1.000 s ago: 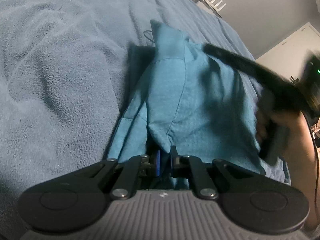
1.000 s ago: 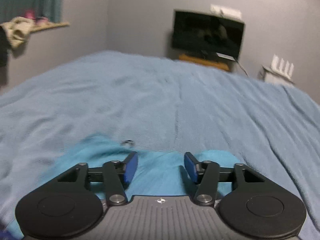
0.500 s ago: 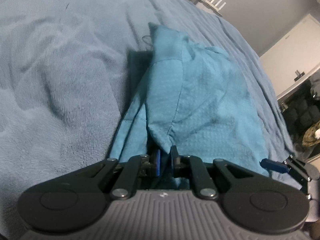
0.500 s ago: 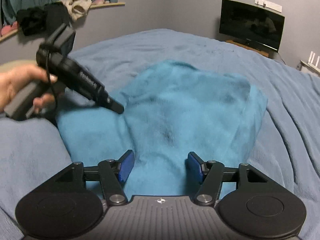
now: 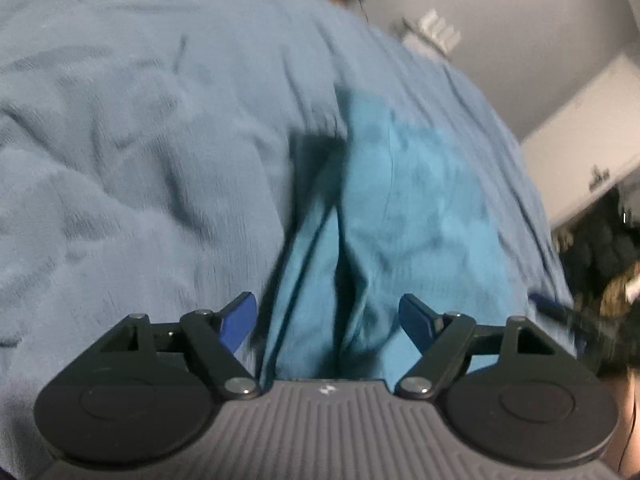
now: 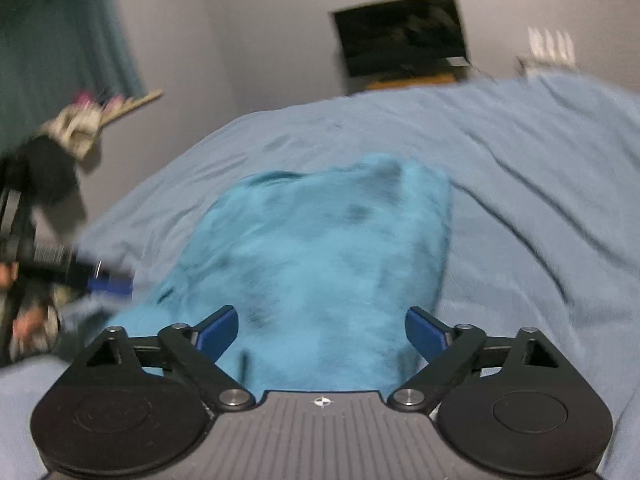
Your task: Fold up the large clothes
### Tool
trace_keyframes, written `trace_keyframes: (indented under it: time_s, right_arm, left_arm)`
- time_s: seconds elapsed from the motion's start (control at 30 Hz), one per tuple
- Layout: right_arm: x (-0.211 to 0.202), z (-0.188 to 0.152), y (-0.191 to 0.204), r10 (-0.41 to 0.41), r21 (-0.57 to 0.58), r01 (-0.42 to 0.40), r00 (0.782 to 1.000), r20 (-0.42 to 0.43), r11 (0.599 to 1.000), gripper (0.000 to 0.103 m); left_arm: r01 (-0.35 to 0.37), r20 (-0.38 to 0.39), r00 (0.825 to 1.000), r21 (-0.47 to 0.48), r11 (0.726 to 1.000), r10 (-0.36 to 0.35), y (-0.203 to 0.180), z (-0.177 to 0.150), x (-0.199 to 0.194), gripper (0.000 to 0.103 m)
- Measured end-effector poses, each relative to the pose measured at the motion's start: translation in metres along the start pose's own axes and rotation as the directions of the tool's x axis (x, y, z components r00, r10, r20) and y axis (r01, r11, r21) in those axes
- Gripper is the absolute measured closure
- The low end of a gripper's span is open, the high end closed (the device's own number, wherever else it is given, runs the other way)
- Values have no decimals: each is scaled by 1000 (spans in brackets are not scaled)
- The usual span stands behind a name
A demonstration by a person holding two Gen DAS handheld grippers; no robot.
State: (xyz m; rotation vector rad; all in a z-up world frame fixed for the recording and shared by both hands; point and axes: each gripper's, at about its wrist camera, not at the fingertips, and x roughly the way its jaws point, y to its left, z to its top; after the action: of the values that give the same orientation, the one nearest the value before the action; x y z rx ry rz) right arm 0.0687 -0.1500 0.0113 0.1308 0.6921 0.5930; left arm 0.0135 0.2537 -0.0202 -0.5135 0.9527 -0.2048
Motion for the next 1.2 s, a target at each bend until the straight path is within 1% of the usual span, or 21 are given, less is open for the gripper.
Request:
trace_keyframes:
  time_s: [0.03,0.1,0.17,0.23,0.3,0.47,0.53,0.57,0.63,0.7,0.77,0.8,0.83,0.93,0.97,1.0,1.03,1.07,1.13,1.2]
  right_arm:
    - [6,2,-11,12,52,-12,1000,-8,999,10]
    - [22,6,-40,39,182,-34,999,-28,983,10]
    - [39,10,-66,75,303,-58,996,-43,951,10]
    - [55,13,-86,101,372,-77,994,-46,925,10]
    - [70,16,-98,127,400,-95,991,-52,912,9]
    - [115,21,-122,180,447,-129,981,-72,885,7]
    - [132,23,-132,213,459,-160,975,-65,874,1]
    - [140,23,-136,232,468,-177,971,-62,866,1]
    - [158,23,-146,290,496,-226,956,-55,838,0]
    - [177,22,-157,363,540,-284,931,-42,792,0]
    - [196,22,-164,432,578,-341,902,-22,742,0]
    - [205,23,-167,454,583,-360,891,-16,728,0]
    - [214,25,-167,471,577,-377,882,-15,725,0]
    - [230,33,-167,484,543,-409,875,5,734,1]
    - [232,35,-166,482,523,-414,876,7,745,6]
    - [232,38,-163,475,488,-419,880,10,766,10]
    - [230,40,-161,466,456,-422,884,18,783,18]
    - [227,43,-159,459,417,-431,888,39,800,21]
    - [220,50,-156,454,368,-448,888,75,815,31]
    - [214,64,-154,454,301,-465,884,109,833,35]
  left_arm:
    - [-5,-30,1000,10,1000,5,1,-4,5,26]
    - [3,-73,997,21,1000,-2,2,-8,14,26]
    - [24,-107,994,24,999,-21,4,-10,22,26]
    - [35,-142,989,9,999,-33,7,-11,33,26]
    - [37,-175,984,0,999,-37,12,-12,42,26]
    - [25,-217,976,37,999,-16,10,-14,56,27]
    - [32,-225,974,38,999,-22,13,-14,61,27]
    - [37,-230,973,33,999,-29,15,-15,63,27]
    - [47,-238,970,21,999,-41,18,-14,68,27]
    - [57,-247,968,18,998,-51,20,-13,74,27]
    - [68,-253,966,22,997,-60,21,-13,79,27]
    - [73,-254,965,21,997,-65,21,-12,81,27]
    - [79,-253,965,20,997,-71,21,-12,83,27]
    - [109,-243,965,21,994,-101,21,-11,89,27]
    - [115,-242,964,22,993,-107,22,-12,91,27]
    - [122,-241,964,27,992,-112,19,-11,89,28]
    - [132,-239,963,28,991,-122,18,-9,93,29]
    - [145,-235,963,26,989,-135,18,-8,93,33]
    - [172,-227,960,29,985,-161,14,-5,96,37]
    - [184,-199,965,37,982,-173,8,-1,101,39]
